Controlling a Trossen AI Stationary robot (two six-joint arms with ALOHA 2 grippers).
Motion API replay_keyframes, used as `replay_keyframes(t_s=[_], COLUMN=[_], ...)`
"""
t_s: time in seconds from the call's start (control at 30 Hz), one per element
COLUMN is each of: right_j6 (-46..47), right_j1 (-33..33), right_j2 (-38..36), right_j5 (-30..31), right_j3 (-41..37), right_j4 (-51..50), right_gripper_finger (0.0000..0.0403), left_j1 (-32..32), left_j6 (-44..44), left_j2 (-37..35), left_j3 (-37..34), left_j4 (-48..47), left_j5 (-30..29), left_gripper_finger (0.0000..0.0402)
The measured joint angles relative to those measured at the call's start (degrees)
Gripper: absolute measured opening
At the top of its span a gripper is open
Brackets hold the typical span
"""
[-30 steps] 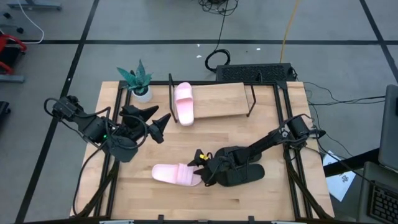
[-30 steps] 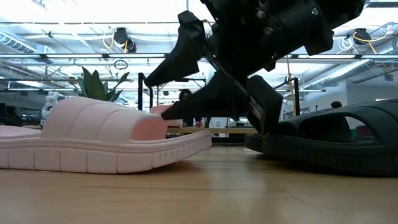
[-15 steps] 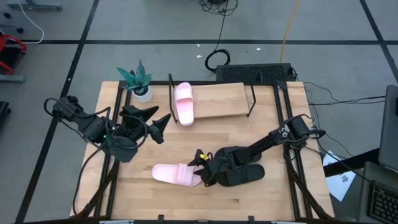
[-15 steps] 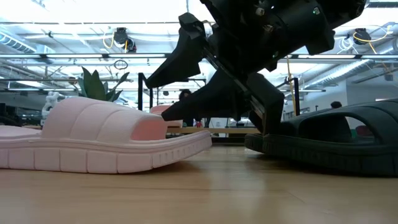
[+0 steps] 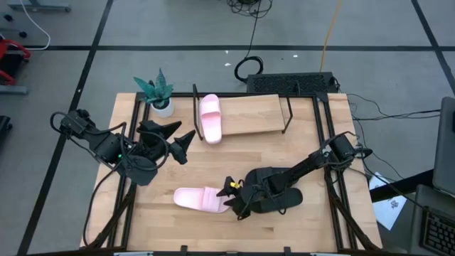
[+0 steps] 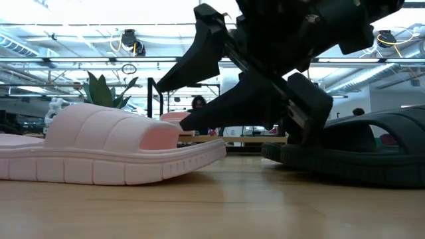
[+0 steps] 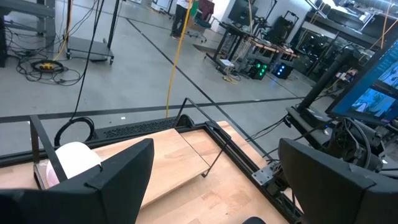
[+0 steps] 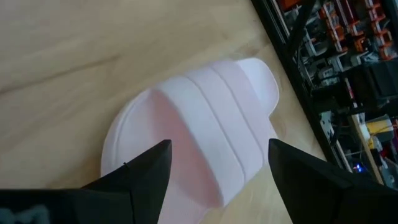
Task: Pick and place slides into the shelf
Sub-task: Put the pink slide on the shelf
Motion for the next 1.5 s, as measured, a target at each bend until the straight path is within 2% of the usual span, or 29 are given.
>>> replay_keyframes(t_s=[0.43, 0.8, 0.93, 1.33, 1.5], right_j6=[0.65, -5.55, -7.68, -9.6, -9.58], right_j1=[-2.37, -2.11, -2.13, -3.95, -4.76], right_j2=[1.99, 4.39, 4.44, 4.44, 4.44], right_j5=[-0.05, 0.15, 0.15, -0.05, -3.63], right_j3=[0.11, 0.07, 0.0, 0.0, 0.0], right_j4=[2.44, 8.05, 9.64, 9.96, 10.03], right_gripper_finger=[0.0258, 0.0254, 0.0227, 0.0103, 0.0066], left_j1=[0.0, 0.0, 0.0, 0.0, 0.0], left_j6=[0.1, 1.45, 1.53, 2.58, 2.64], left_j2=[0.0, 0.0, 0.0, 0.0, 0.0], left_j3=[0.0, 0.0, 0.0, 0.0, 0.0], left_j4=[-0.02, -0.13, -0.23, -0.35, -0.35], left_j5=[-0.02, -0.04, -0.07, -0.1, -0.11], left_gripper_finger=[0.0347, 0.0347, 0.0347, 0.0347, 0.0347])
